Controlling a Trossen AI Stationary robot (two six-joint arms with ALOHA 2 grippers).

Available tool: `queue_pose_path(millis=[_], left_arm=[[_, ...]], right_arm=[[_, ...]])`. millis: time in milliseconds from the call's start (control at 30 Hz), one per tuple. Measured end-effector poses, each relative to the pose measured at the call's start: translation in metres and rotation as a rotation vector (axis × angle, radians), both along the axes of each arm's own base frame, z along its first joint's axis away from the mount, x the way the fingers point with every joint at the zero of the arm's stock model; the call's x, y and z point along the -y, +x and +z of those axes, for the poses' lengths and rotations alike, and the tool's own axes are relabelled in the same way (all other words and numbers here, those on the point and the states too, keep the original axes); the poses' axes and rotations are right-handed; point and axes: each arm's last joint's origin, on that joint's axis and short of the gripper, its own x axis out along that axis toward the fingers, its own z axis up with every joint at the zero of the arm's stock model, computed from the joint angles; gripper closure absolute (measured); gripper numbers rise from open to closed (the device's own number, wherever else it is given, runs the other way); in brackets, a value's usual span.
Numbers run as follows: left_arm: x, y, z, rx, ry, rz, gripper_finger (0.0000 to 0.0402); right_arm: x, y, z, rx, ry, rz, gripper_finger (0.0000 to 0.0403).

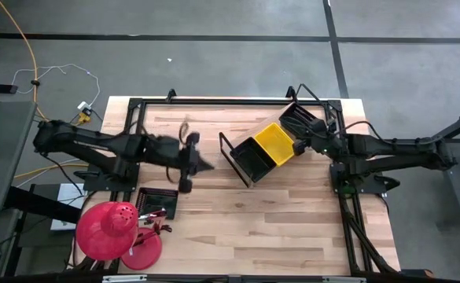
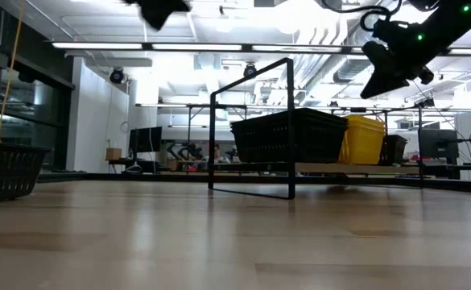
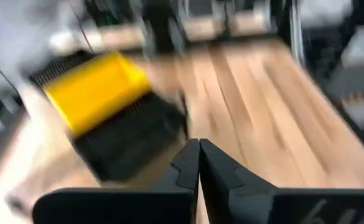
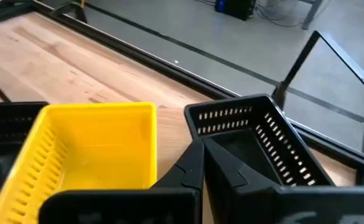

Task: Stack baskets on shelf by color
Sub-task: Stack the black bin on top of the black bin on the shelf

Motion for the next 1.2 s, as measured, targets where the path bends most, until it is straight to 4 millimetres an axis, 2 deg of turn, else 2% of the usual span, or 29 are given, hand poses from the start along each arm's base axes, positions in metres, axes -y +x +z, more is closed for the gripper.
queue_pose_path(millis=[133,300,500,700,800,1033,1200], left_arm=[[0.016,-0.011,-0.017,-0.189,-0.011,0.102,0.0398],[0.028,-0.019,-0.041,-0.304,0.02,0.193,0.0372],[0.037,-0.023,-0.057,-0.351,-0.033,0.189,0.0304],[0.043,-0.044,-0.072,-0.573,-0.022,0.201,0.0225],[0.045,-0.053,-0.077,-0.681,-0.085,0.209,0.0199],[0.049,-0.066,-0.081,-0.831,-0.171,0.202,0.0181],[0.052,-0.063,-0.088,-0.89,-0.199,0.177,0.0181]], right_arm=[[-0.002,0.0,0.002,0.007,-0.009,0.026,0.0403],[-0.003,0.0,0.002,0.008,-0.003,0.034,0.0403],[-0.003,0.0,0.002,0.012,0.006,0.043,0.0403],[-0.003,0.001,0.002,0.017,0.016,0.053,0.0403],[-0.003,0.001,0.002,0.017,0.016,0.054,0.0403],[-0.003,0.001,0.002,0.016,0.018,0.056,0.0403],[-0.003,0.001,0.002,0.014,0.017,0.057,0.0403]])
